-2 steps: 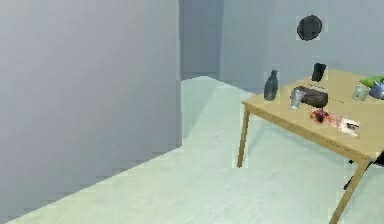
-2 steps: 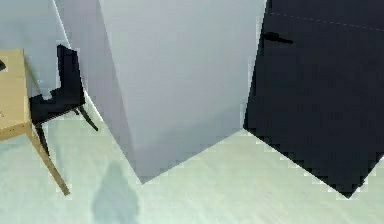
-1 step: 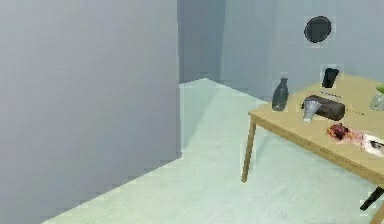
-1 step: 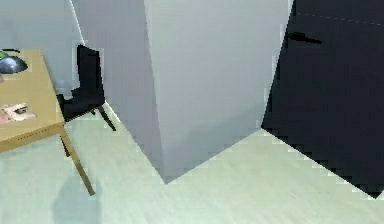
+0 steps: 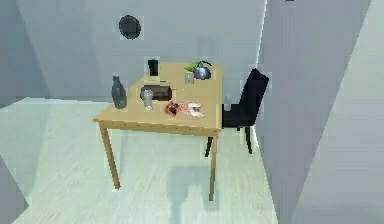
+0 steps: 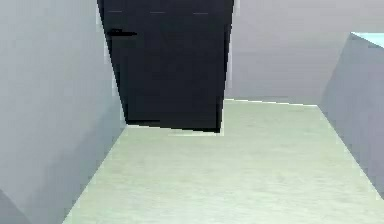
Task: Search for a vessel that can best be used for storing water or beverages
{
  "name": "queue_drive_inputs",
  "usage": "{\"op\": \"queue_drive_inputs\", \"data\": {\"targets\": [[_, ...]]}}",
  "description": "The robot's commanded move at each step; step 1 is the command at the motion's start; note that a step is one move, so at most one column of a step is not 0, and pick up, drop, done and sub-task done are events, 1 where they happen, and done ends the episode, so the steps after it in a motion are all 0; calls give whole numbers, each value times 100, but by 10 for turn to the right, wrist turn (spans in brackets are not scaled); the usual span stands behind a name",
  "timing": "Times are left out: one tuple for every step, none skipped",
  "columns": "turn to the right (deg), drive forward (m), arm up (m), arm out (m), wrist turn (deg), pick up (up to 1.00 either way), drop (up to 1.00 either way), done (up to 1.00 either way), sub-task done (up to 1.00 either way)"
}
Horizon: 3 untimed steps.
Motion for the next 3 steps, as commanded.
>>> {"op": "queue_drive_inputs", "data": {"targets": [[0, 55, 0, 0, 0, 0, 0, 0, 0], [-300, 0, 0, 0, 0, 0, 0, 0, 0], [0, 0, 0, 0, 0, 0, 0, 100, 0]]}}
